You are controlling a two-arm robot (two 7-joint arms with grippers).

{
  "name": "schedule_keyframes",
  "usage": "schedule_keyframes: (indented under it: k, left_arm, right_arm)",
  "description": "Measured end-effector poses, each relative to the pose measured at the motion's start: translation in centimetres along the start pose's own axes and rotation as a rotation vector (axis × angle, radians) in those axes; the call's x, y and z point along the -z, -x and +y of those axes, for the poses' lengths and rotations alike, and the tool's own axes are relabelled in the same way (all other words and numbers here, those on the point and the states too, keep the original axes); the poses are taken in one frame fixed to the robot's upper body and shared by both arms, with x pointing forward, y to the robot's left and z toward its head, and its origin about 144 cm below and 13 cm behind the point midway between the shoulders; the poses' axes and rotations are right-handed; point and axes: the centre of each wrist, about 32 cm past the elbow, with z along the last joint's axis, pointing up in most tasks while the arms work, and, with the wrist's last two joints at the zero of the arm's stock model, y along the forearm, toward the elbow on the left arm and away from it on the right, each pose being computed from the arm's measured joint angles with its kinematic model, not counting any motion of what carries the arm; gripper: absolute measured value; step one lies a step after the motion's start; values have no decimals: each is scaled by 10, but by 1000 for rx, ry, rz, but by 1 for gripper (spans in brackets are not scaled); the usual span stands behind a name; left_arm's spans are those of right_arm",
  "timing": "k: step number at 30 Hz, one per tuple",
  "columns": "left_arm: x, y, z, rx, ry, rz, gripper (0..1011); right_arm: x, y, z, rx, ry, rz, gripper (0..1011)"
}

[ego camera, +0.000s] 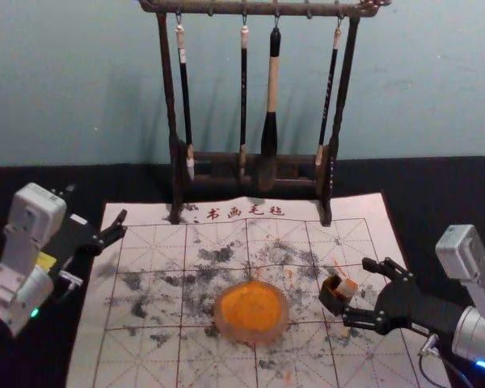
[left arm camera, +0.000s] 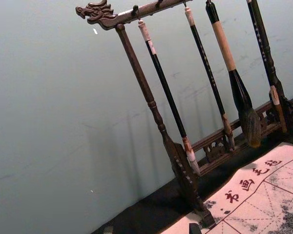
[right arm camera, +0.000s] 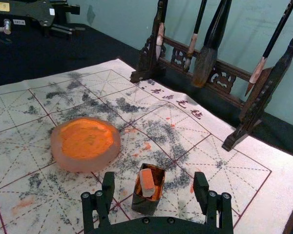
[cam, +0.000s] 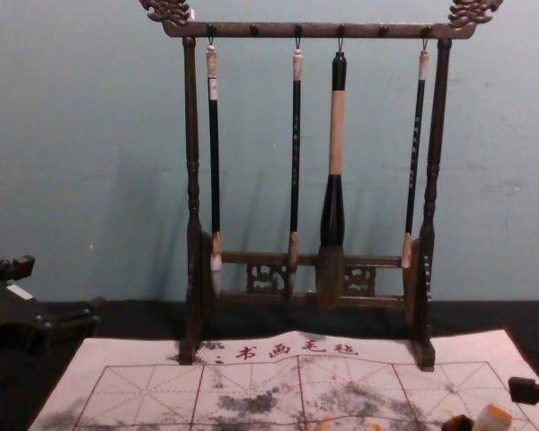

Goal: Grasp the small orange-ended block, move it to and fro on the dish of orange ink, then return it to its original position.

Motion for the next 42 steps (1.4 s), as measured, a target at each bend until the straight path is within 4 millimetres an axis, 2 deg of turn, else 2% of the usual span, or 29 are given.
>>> schedule_keyframes:
  k: [8, 16, 27, 30, 31, 37, 42]
  left_arm:
    - [0, 0, 0, 0, 0, 0, 1001]
    - [0, 0, 0, 0, 0, 0, 1001]
    - [0, 0, 0, 0, 0, 0, 1001]
    - [0, 0, 0, 0, 0, 0, 1002]
    - [0, 0, 0, 0, 0, 0, 1001]
    - [0, 0, 0, 0, 0, 0, 1001]
    - [0, 0, 0, 0, 0, 0, 1001]
  right_arm:
    - [0, 0, 0, -1, 0, 0, 979]
    - [0, 0, 0, -1, -1, -1, 786]
    - [0, 0, 0, -1, -1, -1, 405]
    - [0, 0, 0, -1, -1, -1, 345]
    - [0, 0, 0, -1, -1, -1, 283]
    - [0, 0, 0, -1, -1, -1, 113]
    - [0, 0, 0, -1, -1, -1, 108]
